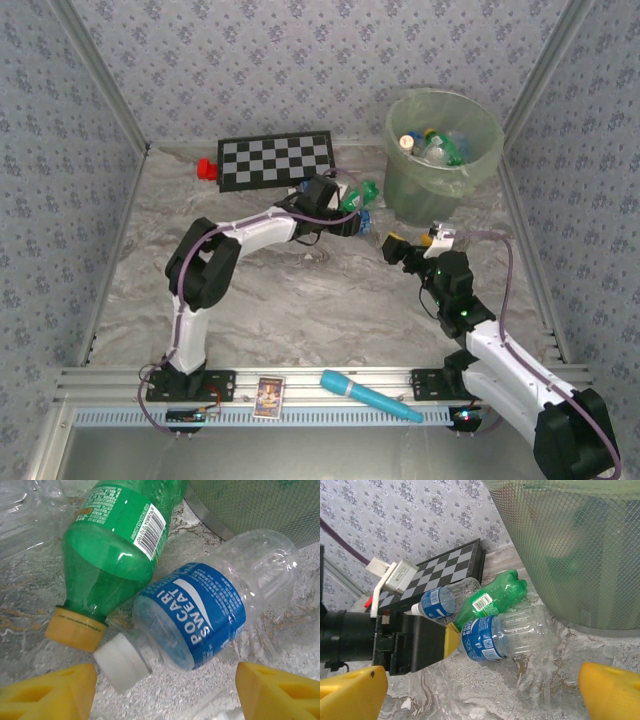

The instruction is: Put the plastic bottles in the bin

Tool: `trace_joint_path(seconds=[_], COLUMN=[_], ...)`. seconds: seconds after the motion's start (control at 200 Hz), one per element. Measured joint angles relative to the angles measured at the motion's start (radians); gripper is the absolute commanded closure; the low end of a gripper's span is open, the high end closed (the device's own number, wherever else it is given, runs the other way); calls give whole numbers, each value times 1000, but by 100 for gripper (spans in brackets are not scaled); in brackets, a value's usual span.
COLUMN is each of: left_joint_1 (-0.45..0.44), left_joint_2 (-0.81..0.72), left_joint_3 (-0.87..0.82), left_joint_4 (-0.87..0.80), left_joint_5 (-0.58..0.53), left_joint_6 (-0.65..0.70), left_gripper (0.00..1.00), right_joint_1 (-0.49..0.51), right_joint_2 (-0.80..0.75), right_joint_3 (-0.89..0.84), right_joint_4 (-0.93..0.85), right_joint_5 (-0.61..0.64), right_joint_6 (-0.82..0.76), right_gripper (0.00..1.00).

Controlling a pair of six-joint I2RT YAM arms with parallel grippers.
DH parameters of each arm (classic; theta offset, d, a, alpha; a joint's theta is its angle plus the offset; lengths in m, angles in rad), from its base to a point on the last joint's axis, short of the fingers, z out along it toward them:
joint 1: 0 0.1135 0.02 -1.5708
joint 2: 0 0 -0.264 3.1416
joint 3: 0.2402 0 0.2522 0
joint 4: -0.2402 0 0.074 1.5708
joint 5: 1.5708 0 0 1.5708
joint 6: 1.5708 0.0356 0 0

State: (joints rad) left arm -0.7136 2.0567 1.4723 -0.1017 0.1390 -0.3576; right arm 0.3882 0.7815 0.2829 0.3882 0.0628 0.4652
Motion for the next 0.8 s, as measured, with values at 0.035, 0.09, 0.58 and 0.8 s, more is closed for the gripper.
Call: trace_joint_path(seconds=[0.035, 0.09, 0.58, 0.8], left_joint_1=[0, 0, -37, -89], left_joint_2=[13, 36, 66, 66], left_joint_3=[15, 40, 69, 26], left_joint_4=[-2, -3, -33, -66], left_joint_5=[0, 5, 59, 58], left_joint_6=[3, 9, 40, 67], left_gripper=[27, 27, 31, 32], right_joint_1=[0, -2, -5, -6], right_joint_2=[0, 0, -5, -5], right_joint_3=[0, 0, 0, 0], right_joint_4=[0, 0, -7, -7], right_joint_5=[0, 0, 0, 0], right_joint_6=[1, 3, 11, 18], right_gripper=[0, 0, 0, 0])
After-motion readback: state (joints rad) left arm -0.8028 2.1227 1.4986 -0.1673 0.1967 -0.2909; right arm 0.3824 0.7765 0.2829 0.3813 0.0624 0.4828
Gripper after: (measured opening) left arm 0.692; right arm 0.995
